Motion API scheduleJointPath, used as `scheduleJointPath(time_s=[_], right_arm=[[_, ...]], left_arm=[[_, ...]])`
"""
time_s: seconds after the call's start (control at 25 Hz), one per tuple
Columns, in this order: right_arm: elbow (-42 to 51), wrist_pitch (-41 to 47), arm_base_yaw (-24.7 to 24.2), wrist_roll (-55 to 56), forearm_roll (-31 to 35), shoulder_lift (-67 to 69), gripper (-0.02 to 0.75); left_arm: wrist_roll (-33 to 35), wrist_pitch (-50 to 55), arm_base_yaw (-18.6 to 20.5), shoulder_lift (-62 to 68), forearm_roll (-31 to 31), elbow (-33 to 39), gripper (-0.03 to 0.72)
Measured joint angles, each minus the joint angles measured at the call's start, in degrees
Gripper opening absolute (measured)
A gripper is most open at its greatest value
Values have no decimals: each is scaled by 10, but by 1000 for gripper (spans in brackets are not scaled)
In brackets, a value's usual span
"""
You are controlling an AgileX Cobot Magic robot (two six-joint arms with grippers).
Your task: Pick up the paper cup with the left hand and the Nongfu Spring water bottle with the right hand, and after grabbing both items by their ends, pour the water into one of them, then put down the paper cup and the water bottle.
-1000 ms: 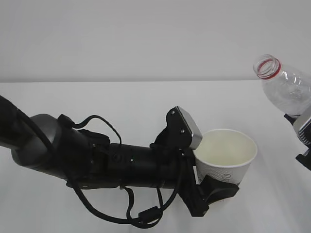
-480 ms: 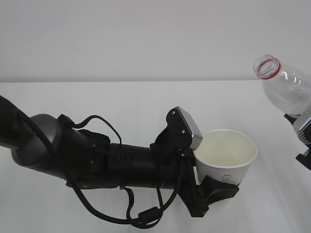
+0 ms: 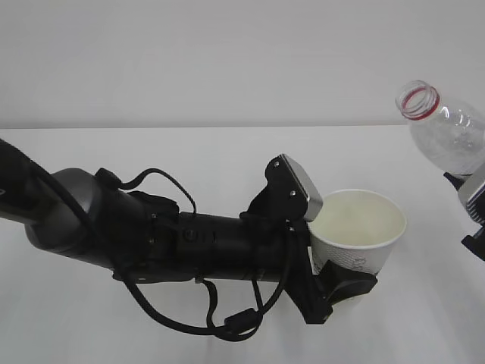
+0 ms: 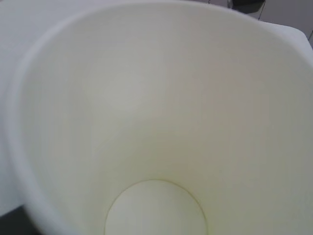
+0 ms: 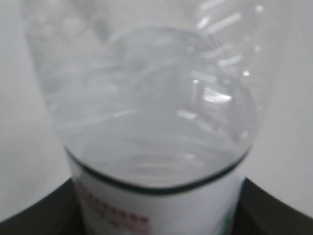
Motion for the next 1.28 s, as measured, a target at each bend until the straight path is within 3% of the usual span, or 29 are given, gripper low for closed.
scheduleJointPath(time_s=[0.76,1.28], right_arm=[[0,0,0,-141,0,0,440],[0,0,0,-220,40,0,440]], left_arm=[[0,3,0,0,0,0,540],[0,4,0,0,0,0,537]])
